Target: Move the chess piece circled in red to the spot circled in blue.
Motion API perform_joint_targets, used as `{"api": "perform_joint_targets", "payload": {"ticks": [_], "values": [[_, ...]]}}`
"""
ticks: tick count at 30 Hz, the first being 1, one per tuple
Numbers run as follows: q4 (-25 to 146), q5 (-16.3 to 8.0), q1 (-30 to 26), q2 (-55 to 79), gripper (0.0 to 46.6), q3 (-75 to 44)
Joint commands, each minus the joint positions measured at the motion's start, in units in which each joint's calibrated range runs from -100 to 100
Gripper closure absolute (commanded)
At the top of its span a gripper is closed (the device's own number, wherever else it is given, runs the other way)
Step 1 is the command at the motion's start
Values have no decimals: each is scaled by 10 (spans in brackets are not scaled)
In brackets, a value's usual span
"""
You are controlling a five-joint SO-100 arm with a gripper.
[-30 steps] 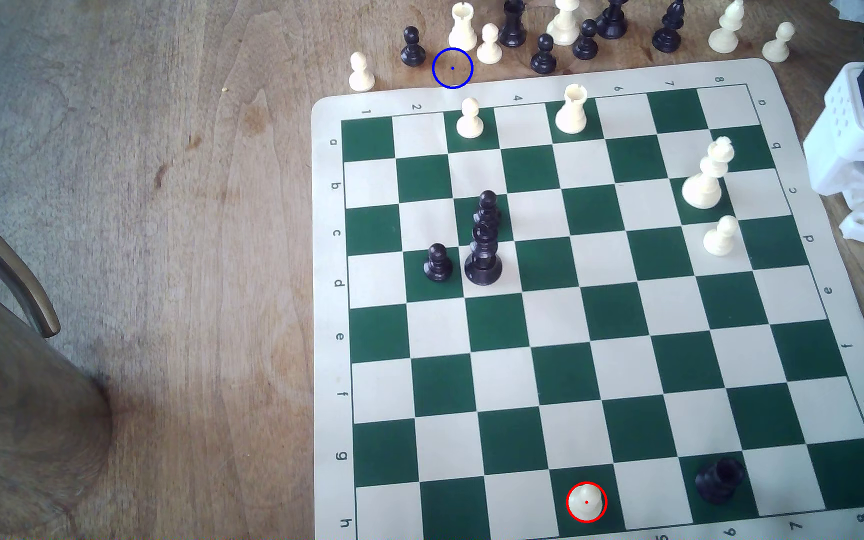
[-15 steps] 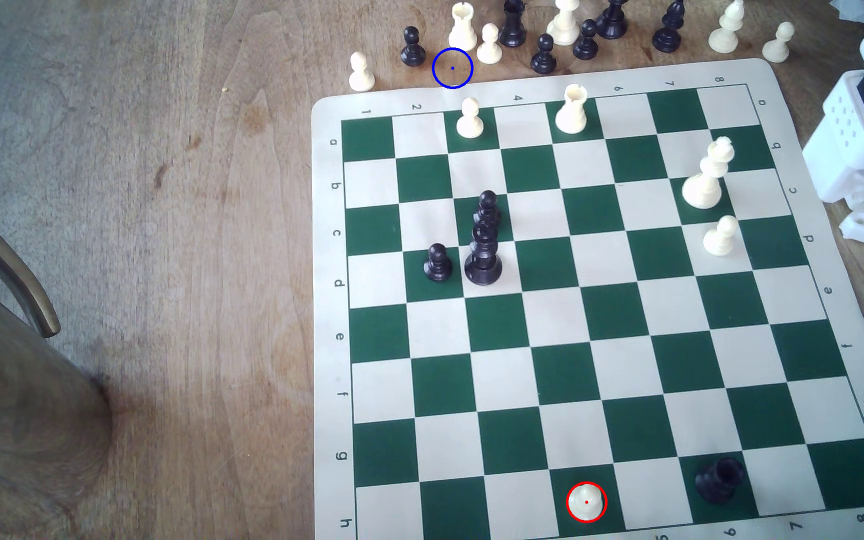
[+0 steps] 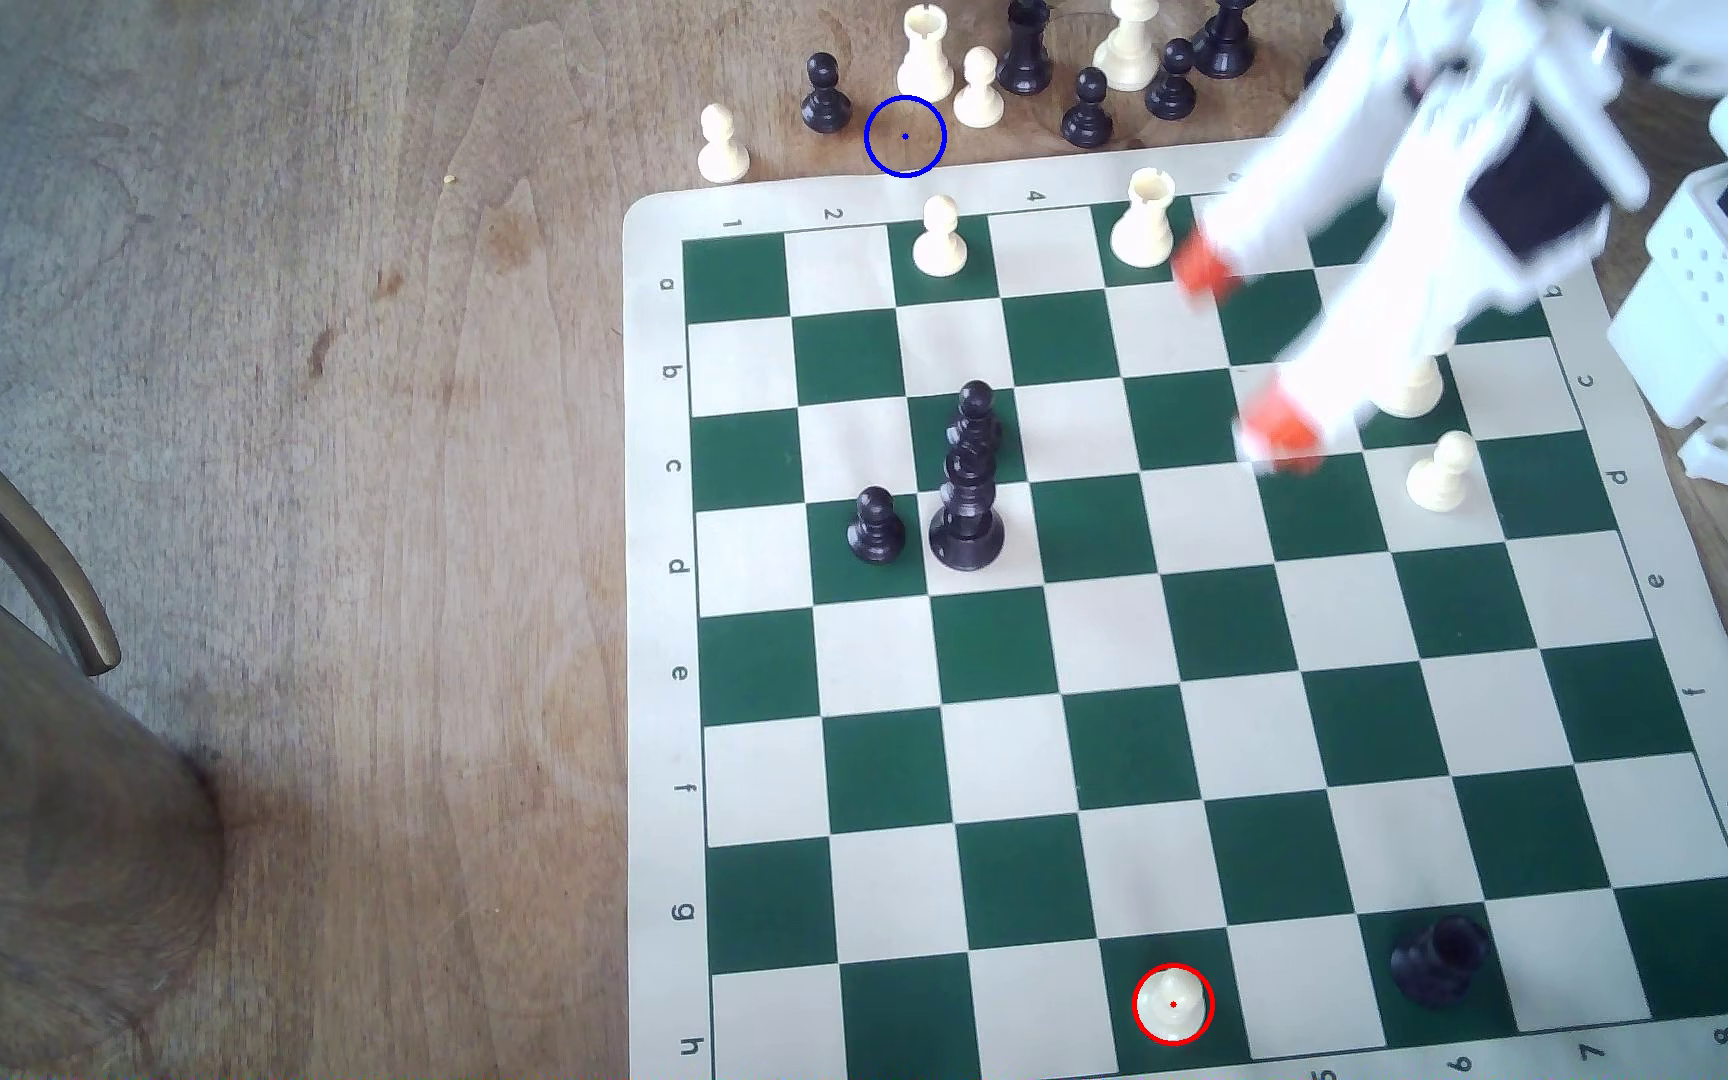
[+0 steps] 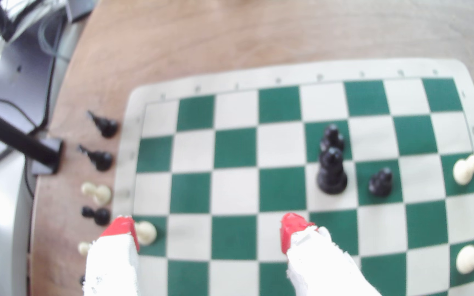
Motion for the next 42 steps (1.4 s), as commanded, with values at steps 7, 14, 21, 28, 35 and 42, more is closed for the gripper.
{"api": "perform_joint_targets", "payload": {"ticks": [7,14,21,28,35,42], "values": [[20,-26,-128,174,155,-107],[6,-32,-157,305,189,-139],[-73,-25,-146,373,164,-176],[-126,-33,-164,424,168,-186],[-144,-41,-164,477,177,-233],[-169,-53,-174,513,187,-244]]}}
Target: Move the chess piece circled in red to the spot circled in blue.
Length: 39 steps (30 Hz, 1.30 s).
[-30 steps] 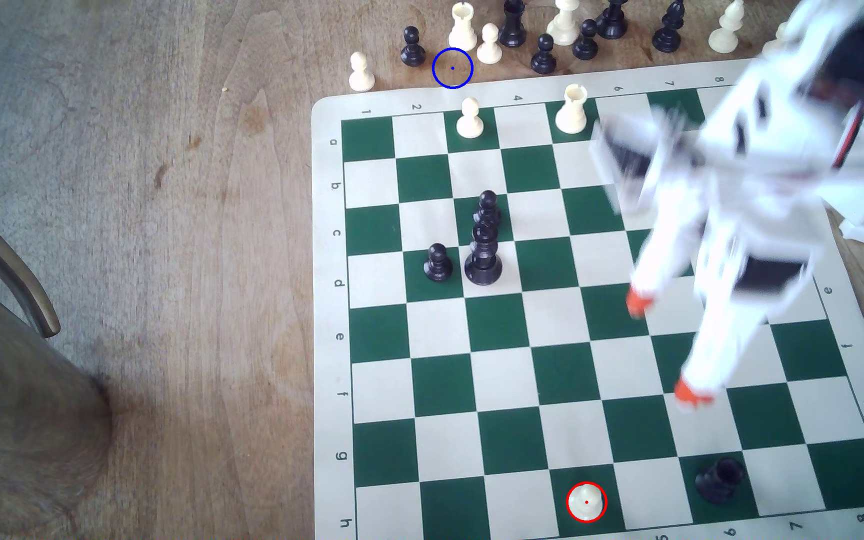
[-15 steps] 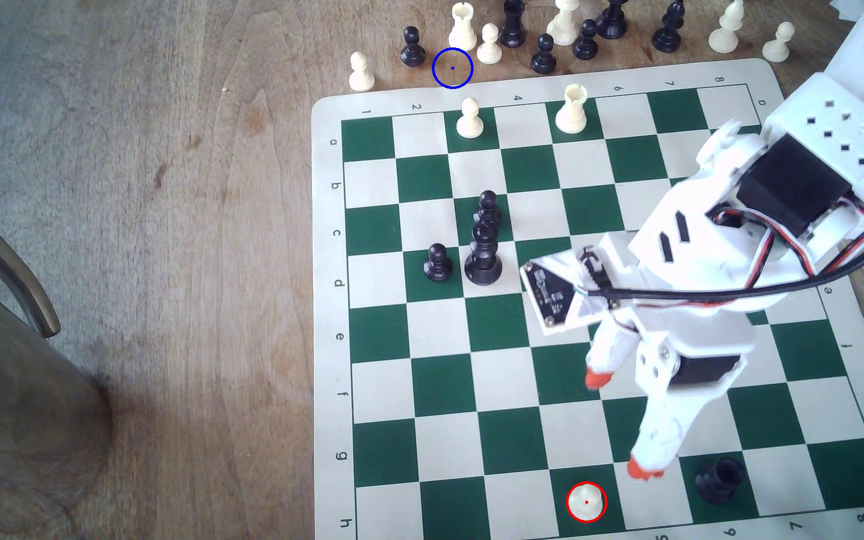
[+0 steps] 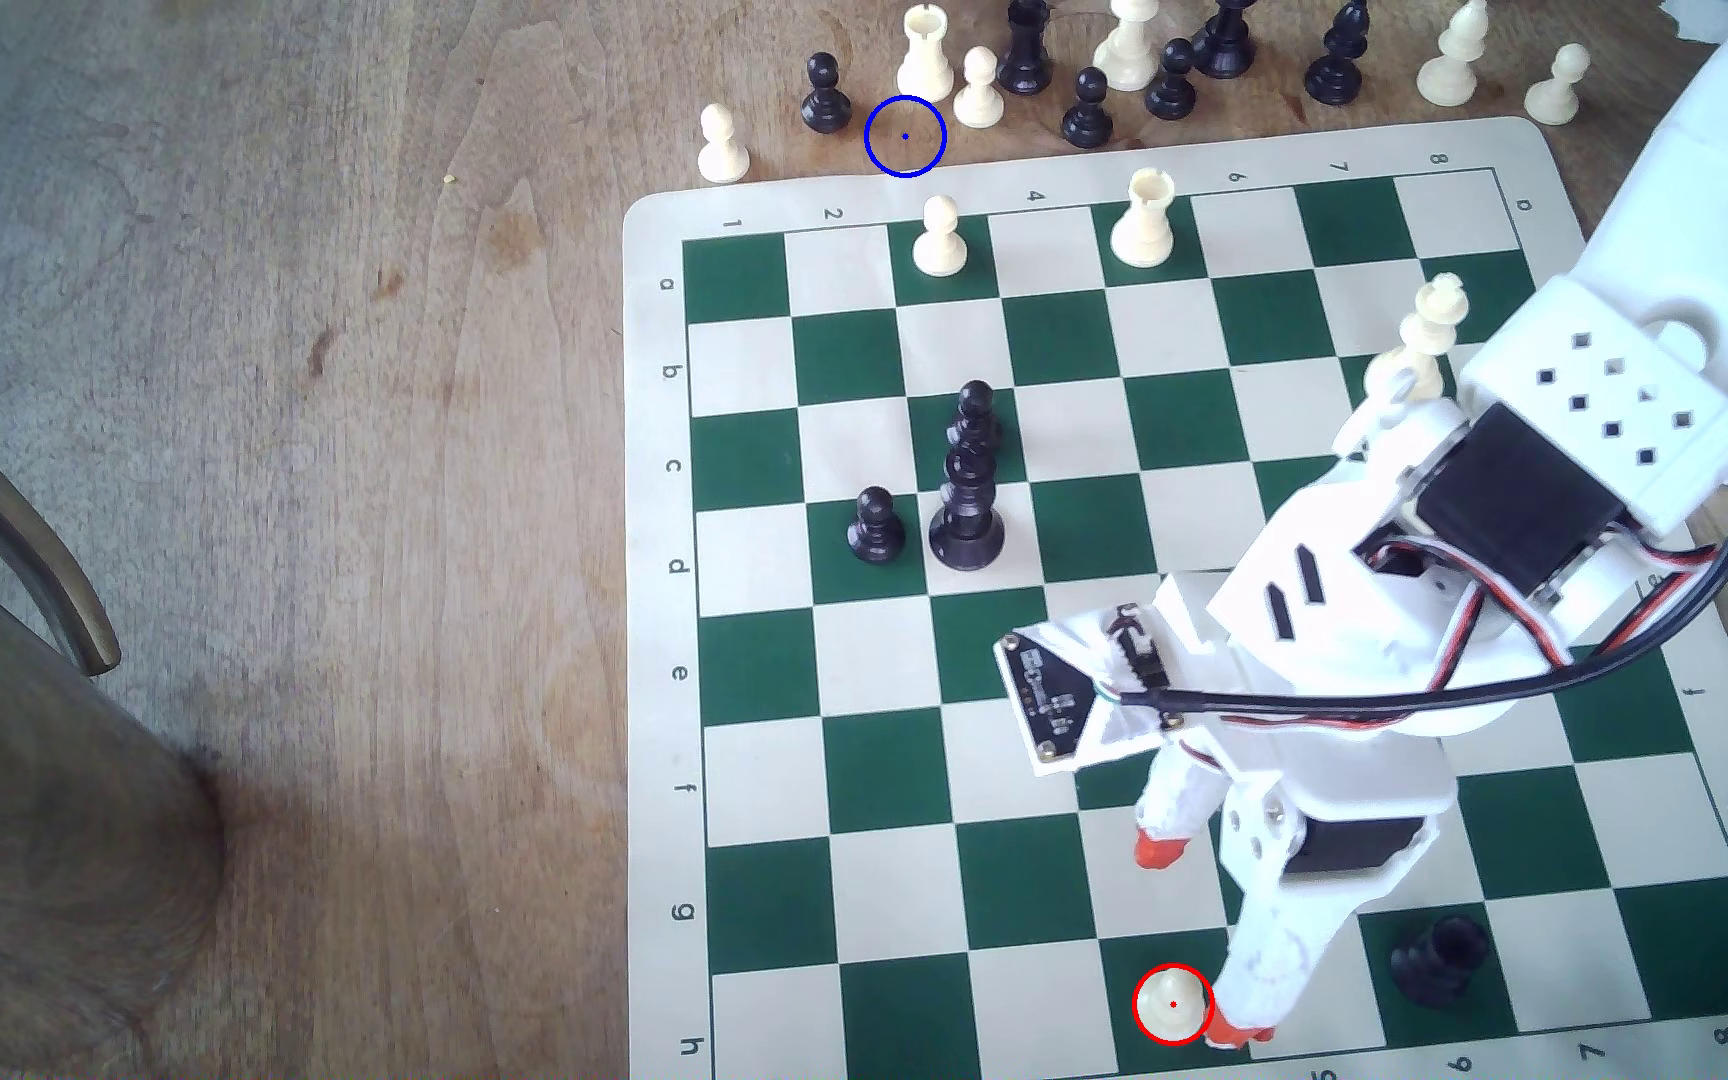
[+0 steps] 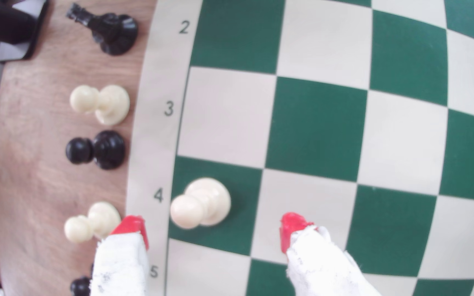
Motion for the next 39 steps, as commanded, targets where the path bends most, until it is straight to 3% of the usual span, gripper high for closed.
{"api": "perform_joint_targets", "payload": {"ticks": [1,18,29,39], "values": [[-18,-5,-9,2,187,-53],[-40,-19,-22,52,201,-91],[-38,-25,-33,50,289,-99],[-37,-29,-35,47,273,-114]]}}
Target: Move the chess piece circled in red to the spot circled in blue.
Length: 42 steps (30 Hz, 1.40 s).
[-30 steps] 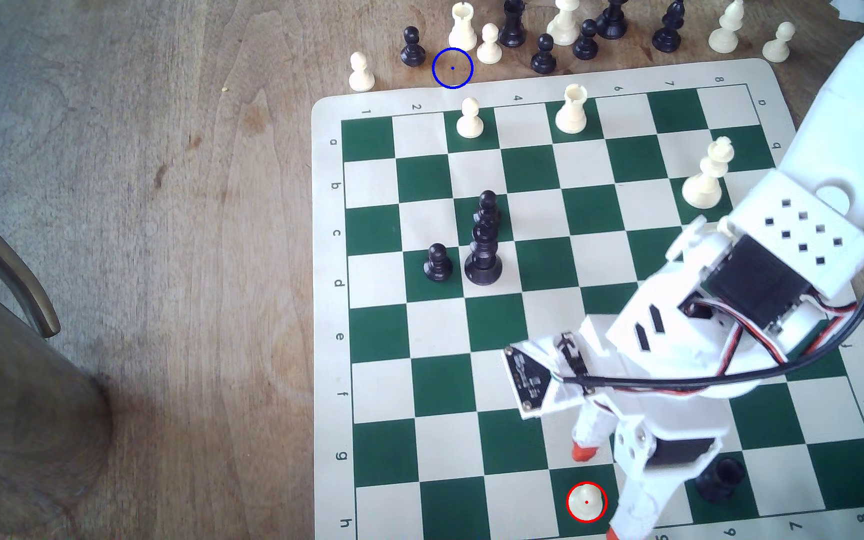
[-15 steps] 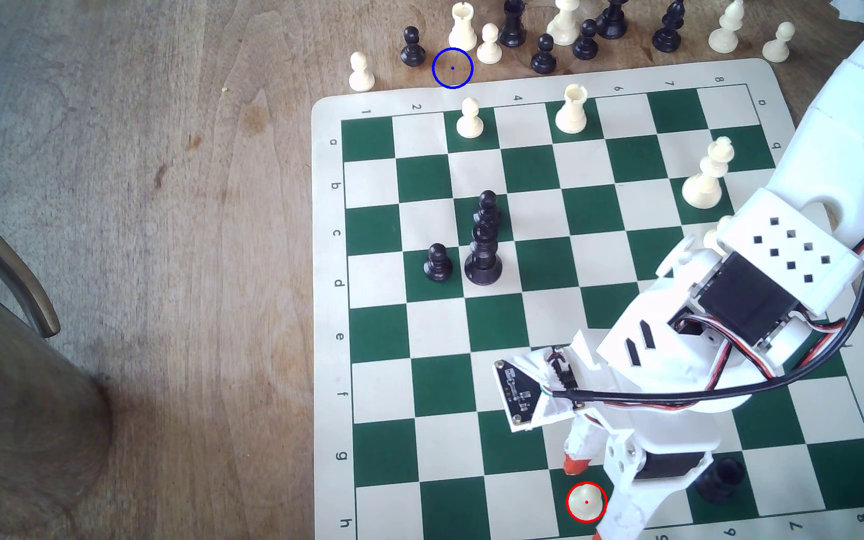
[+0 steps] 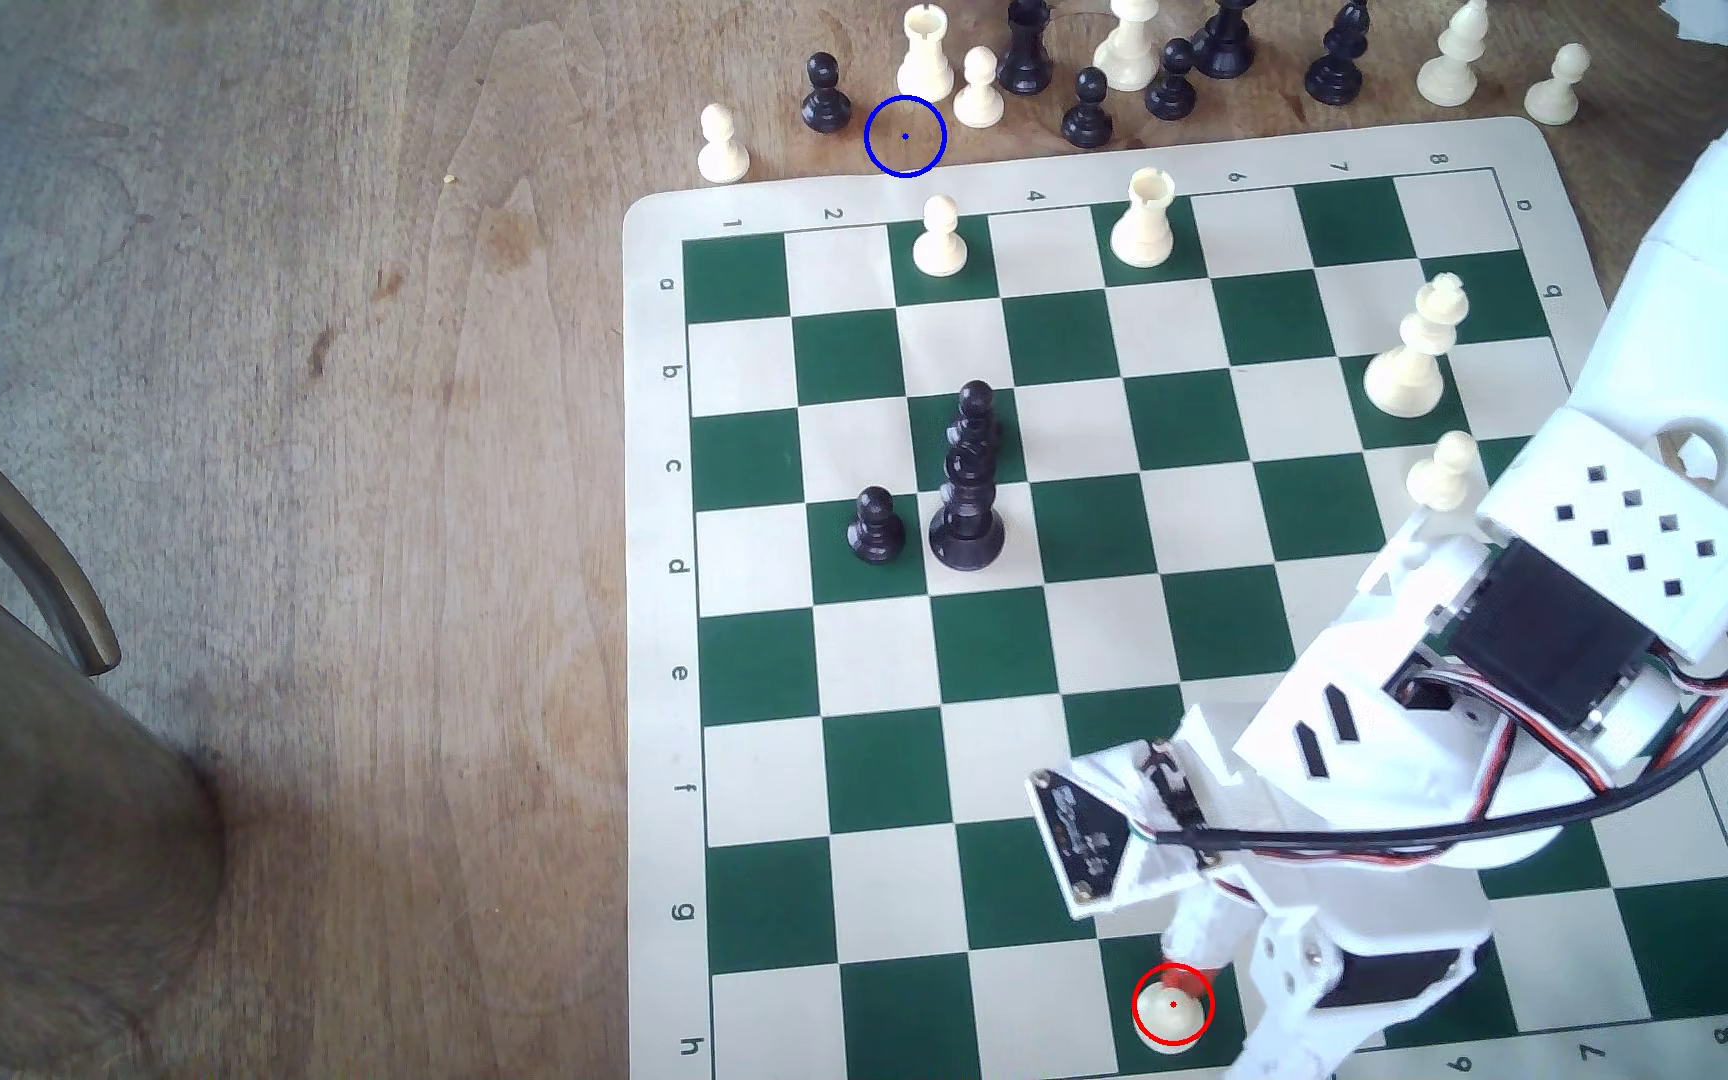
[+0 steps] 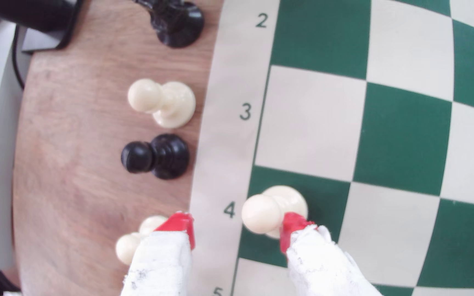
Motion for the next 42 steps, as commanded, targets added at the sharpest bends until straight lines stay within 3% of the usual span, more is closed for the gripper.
{"api": "perform_joint_targets", "payload": {"ticks": [1,23,31,42], "values": [[-5,-1,9,-23,274,-49],[-36,-3,29,8,297,-49],[-36,-2,27,5,462,-48],[-29,3,41,-20,464,-63]]}}
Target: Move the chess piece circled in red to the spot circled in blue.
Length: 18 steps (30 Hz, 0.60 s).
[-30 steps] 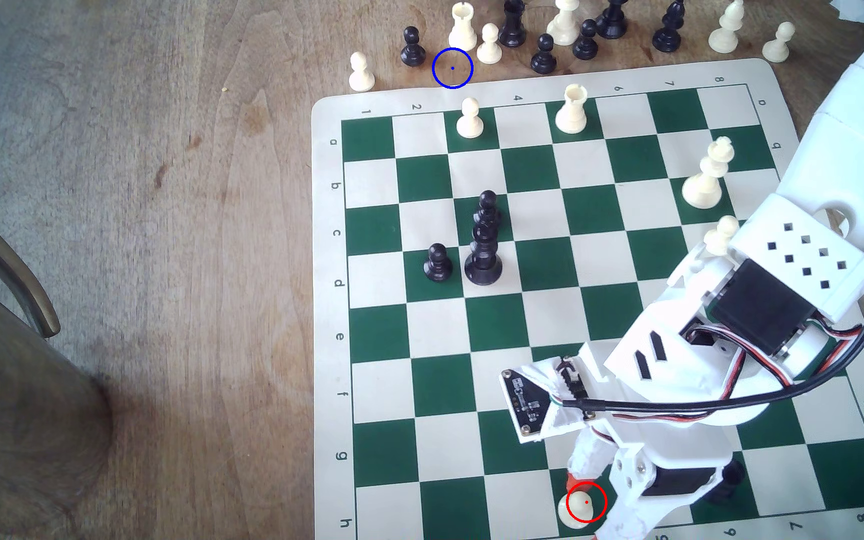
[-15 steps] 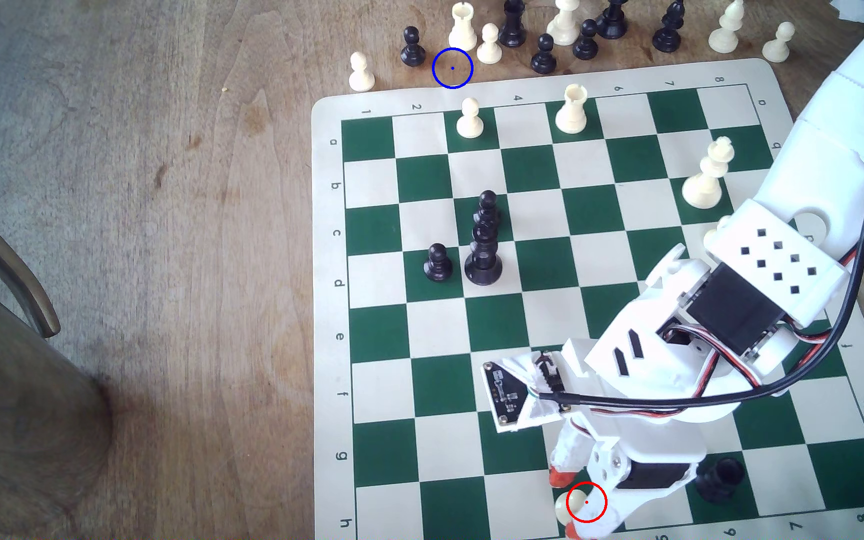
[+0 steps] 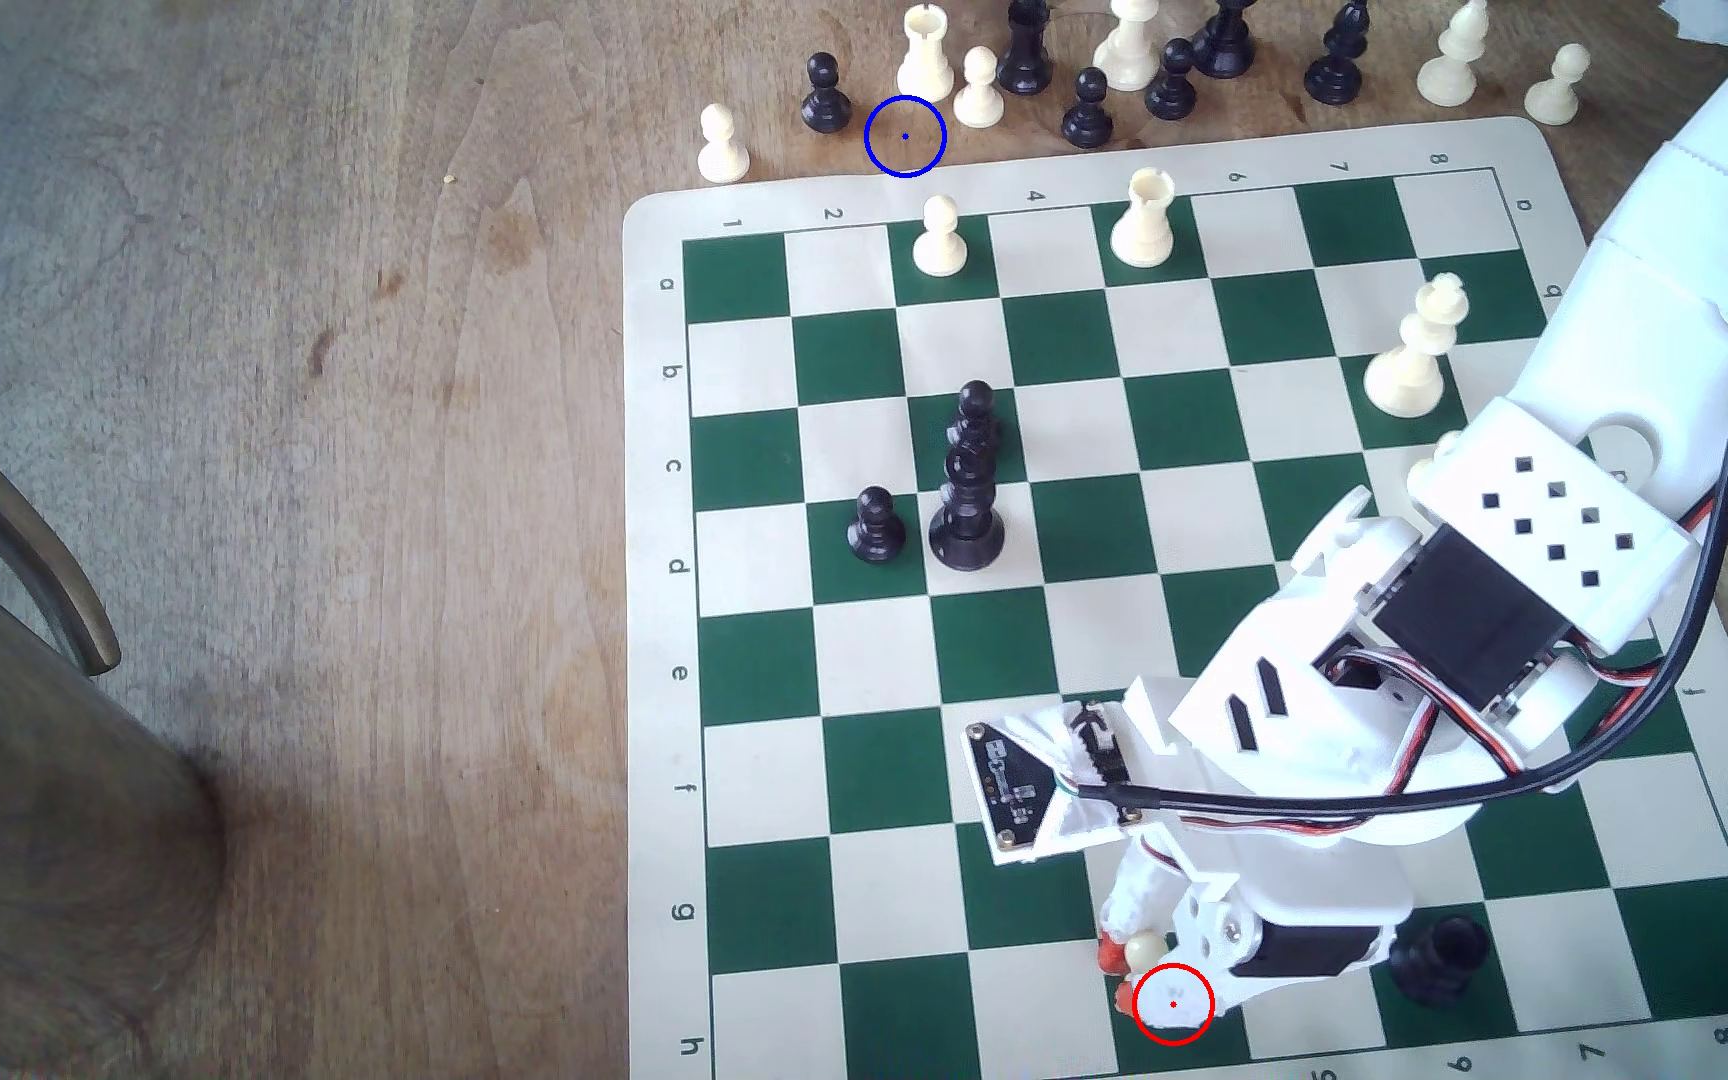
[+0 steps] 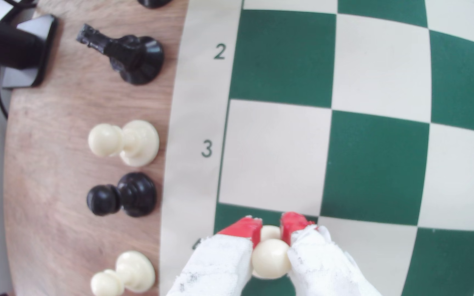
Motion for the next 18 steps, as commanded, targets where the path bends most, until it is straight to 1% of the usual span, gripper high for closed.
{"api": "perform_joint_targets", "payload": {"ticks": [1,6,7,10,11,14,18], "values": [[0,5,19,-55,464,-55],[20,20,56,-111,464,-63],[33,25,77,-135,464,-66],[62,36,109,-174,464,-76],[90,44,126,-190,464,-101],[122,55,151,-225,464,-127],[169,66,195,-292,463,-118]]}}
